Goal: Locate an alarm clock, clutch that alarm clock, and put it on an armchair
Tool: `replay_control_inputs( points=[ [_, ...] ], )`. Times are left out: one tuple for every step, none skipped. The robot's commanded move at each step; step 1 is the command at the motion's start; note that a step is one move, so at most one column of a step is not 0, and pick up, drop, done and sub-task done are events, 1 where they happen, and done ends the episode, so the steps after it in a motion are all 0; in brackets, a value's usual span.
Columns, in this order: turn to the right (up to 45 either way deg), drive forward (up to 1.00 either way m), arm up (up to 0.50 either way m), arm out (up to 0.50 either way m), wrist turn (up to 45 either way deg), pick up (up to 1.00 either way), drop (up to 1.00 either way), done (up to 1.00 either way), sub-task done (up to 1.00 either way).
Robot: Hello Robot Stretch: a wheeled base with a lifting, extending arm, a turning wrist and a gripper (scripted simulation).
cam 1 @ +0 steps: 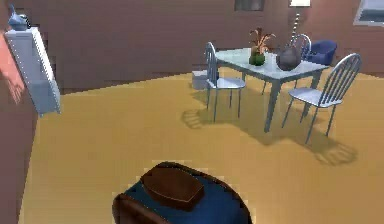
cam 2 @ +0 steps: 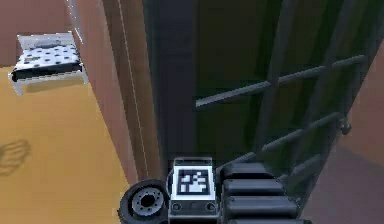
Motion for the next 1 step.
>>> replay_control_inputs(
  points=[
    [-42.0,0.0,0.0,0.0,0.0,0.0,0.0,0.0,0.0]
  ],
)
